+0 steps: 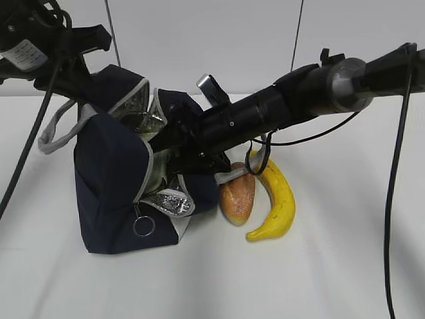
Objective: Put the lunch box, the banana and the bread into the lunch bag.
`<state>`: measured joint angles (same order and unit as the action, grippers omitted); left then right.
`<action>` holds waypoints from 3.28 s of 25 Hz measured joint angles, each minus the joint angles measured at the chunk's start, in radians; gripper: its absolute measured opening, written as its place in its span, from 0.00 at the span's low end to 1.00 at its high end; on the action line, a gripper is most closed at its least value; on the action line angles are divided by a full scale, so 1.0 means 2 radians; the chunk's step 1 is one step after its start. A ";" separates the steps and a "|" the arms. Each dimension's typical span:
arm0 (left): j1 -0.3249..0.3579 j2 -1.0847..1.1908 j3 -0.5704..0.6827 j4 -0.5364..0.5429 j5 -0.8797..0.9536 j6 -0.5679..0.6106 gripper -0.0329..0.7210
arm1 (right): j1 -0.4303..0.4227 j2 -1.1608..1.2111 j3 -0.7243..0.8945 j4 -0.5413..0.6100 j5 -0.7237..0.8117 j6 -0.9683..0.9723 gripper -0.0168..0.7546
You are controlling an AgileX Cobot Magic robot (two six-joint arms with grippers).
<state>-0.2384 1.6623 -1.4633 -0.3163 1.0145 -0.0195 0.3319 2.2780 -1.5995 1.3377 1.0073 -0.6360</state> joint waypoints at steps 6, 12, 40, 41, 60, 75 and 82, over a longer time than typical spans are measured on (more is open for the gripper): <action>0.000 0.000 0.000 0.019 0.025 0.000 0.04 | -0.017 0.000 -0.060 -0.012 0.081 0.021 0.61; 0.000 0.000 0.000 0.023 0.029 0.000 0.04 | -0.018 -0.032 -0.071 -0.066 0.085 0.064 0.53; 0.000 0.000 0.000 0.027 0.031 0.000 0.04 | -0.020 -0.358 0.256 -0.376 -0.073 0.166 0.52; 0.000 0.000 0.000 0.027 0.031 0.000 0.04 | -0.020 -0.356 0.262 -0.378 -0.082 0.165 0.52; 0.000 0.000 0.000 0.027 0.032 0.000 0.04 | -0.020 -0.230 0.234 -0.511 -0.154 0.228 0.79; 0.000 0.000 0.000 0.027 0.031 0.000 0.04 | -0.020 -0.134 0.140 -0.587 -0.138 0.271 0.73; 0.000 0.000 0.000 0.028 0.031 0.000 0.04 | -0.020 -0.121 0.127 -0.593 -0.126 0.272 0.55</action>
<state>-0.2384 1.6623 -1.4633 -0.2606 1.0773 -0.0195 0.2917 2.0360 -1.3463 0.1510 0.7549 -0.0911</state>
